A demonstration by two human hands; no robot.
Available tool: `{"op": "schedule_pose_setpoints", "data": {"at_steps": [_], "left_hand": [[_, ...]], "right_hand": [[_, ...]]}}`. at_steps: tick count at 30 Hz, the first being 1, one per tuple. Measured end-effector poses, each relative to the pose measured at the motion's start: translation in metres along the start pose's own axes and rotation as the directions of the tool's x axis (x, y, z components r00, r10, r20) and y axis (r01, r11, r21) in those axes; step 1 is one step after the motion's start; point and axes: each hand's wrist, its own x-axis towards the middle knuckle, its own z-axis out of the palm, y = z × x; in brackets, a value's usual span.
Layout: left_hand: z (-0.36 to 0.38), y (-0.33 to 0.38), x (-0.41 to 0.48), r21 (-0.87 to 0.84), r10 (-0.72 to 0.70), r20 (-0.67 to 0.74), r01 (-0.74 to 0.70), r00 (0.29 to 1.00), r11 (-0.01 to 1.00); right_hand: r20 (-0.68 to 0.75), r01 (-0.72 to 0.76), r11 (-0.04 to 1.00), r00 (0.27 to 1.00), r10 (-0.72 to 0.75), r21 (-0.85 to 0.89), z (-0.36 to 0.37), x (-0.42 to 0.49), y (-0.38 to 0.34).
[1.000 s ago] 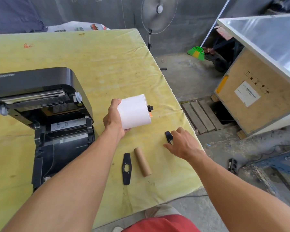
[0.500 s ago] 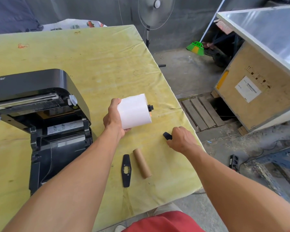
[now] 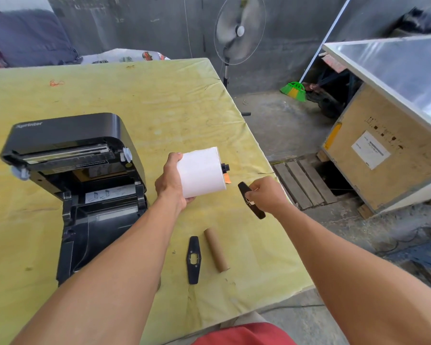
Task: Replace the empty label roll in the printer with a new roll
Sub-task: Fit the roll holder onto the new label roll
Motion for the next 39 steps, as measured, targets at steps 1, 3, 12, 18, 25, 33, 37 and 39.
{"op": "schedule_pose_setpoints", "data": {"at_steps": [1,3,12,18,25,33,37,39], "left_hand": [[-0.002,0.002,-0.003,-0.005,0.005,0.004,-0.005,1.000,1.000],[-0.006,0.007,-0.007,-0.011,0.011,0.022,-0.011,1.000,1.000],[-0.017,0.023,-0.023,-0.032,0.045,0.030,-0.044,0.999,0.999],[-0.023,0.028,-0.029,-0.029,0.069,0.027,-0.068,0.997,0.997],[-0.027,0.033,-0.034,-0.024,0.094,0.033,-0.094,0.995,0.995],[-0.031,0.036,-0.038,0.006,0.111,0.049,-0.111,0.993,0.994],[-0.033,0.035,-0.039,0.008,0.116,0.040,-0.116,0.992,0.993],[-0.032,0.035,-0.040,0.004,0.117,0.037,-0.117,0.992,0.993]], "right_hand": [[-0.032,0.001,0.996,0.999,0.002,0.085,-0.005,0.002,-0.007],[-0.083,0.011,0.967,0.997,0.011,0.254,-0.016,0.003,-0.022],[-0.200,0.272,0.891,0.957,-0.210,0.364,-0.029,-0.019,-0.081],[-0.148,0.325,0.829,0.946,-0.289,0.455,-0.025,-0.040,-0.097],[-0.065,0.297,0.751,0.944,-0.322,0.590,-0.023,-0.046,-0.096],[-0.053,0.270,0.736,0.951,-0.305,0.621,-0.017,-0.046,-0.089],[-0.058,0.268,0.731,0.952,-0.299,0.627,-0.015,-0.050,-0.092],[-0.058,0.260,0.724,0.955,-0.292,0.639,-0.013,-0.049,-0.092]]}}
